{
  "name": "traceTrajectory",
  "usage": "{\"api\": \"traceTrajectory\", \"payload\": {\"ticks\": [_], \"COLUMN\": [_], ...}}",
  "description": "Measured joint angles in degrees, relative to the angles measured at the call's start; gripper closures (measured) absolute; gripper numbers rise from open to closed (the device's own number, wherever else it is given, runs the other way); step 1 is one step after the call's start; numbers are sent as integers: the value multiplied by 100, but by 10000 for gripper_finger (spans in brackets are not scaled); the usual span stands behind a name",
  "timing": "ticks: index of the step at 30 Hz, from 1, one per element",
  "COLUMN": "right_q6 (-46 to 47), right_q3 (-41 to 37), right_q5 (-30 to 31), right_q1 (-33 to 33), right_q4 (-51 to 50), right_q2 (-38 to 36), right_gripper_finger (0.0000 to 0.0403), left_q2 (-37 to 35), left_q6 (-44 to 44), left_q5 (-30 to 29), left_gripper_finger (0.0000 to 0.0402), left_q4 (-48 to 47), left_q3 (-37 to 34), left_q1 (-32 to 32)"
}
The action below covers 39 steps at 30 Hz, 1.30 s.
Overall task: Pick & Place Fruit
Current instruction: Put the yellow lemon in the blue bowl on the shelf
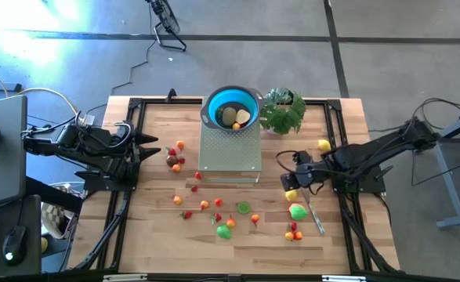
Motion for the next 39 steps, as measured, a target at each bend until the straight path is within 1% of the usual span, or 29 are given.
{"api": "traceTrajectory", "payload": {"ticks": [4,6,8,13,15,19,22,24,32,35,37,39], "right_q6": [-223,-238,-235,-289,-396,-698,-757,-714,-827,-685,-661,-549], "right_q3": [3,74,293,1157,1340,1373,1373,1373,1373,1370,1370,1370], "right_q5": [64,151,243,339,391,353,29,-80,-69,-162,-195,-196], "right_q1": [87,90,88,88,88,88,88,88,88,88,88,88], "right_q4": [471,465,154,-975,-1233,-1279,-1277,-1277,-1307,-1388,-1461,-1511], "right_q2": [212,312,459,865,938,944,946,946,958,983,1014,1071], "right_gripper_finger": [399,400,400,400,400,400,400,400,400,389,370,343], "left_q2": [0,1,0,0,0,1,0,0,0,2,0,0], "left_q6": [-1,0,-1,0,0,-1,0,0,-3,-4,-4,-4], "left_q5": [-35,-35,-35,-32,-32,-32,-32,-30,-30,-28,-28,-28], "left_gripper_finger": [197,197,197,197,197,197,197,197,197,197,197,197], "left_q4": [-1,-2,-2,-2,-2,-2,-2,-2,-2,-2,-1,-2], "left_q3": [0,0,0,0,0,0,0,0,0,0,0,0], "left_q1": [2,1,1,0,1,2,2,2,2,0,1,2]}}
